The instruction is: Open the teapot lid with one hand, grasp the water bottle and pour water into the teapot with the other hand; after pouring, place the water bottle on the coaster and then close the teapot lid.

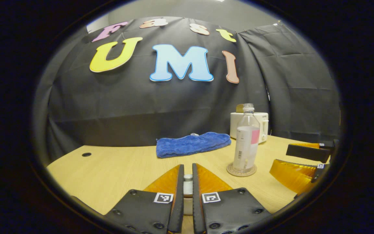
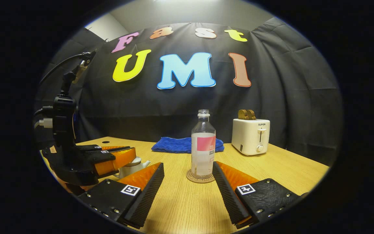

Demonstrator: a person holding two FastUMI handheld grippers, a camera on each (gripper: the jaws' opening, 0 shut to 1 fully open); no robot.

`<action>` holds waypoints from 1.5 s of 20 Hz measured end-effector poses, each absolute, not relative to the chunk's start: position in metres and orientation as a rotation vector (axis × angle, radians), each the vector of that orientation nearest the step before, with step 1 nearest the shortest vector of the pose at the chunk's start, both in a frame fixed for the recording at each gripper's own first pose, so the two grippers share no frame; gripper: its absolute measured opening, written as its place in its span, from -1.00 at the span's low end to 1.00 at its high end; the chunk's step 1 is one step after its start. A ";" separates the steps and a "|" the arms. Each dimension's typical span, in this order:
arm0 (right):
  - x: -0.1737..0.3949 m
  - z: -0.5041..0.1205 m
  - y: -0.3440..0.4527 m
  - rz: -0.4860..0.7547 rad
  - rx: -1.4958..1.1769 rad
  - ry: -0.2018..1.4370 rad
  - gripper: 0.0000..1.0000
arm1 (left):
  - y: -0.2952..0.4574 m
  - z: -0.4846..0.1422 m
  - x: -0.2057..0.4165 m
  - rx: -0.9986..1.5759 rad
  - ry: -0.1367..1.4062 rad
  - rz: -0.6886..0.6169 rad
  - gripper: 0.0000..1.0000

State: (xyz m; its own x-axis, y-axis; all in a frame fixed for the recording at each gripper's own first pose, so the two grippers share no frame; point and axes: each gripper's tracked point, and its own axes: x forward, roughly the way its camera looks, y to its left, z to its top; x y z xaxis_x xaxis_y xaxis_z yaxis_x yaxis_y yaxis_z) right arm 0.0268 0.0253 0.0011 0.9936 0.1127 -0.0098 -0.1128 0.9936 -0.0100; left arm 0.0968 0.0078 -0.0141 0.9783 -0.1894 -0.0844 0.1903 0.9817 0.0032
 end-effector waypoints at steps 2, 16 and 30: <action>0.027 0.001 0.026 0.113 -0.010 0.010 0.85 | 0.008 -0.013 0.096 0.007 0.085 -0.192 -0.58; 0.027 0.001 0.028 0.126 -0.011 0.007 0.85 | 0.006 0.000 0.069 -0.004 -0.003 -0.128 -0.34; 0.023 0.002 0.029 0.135 -0.011 0.007 0.86 | -0.009 0.001 0.027 -0.003 -0.007 -0.146 0.93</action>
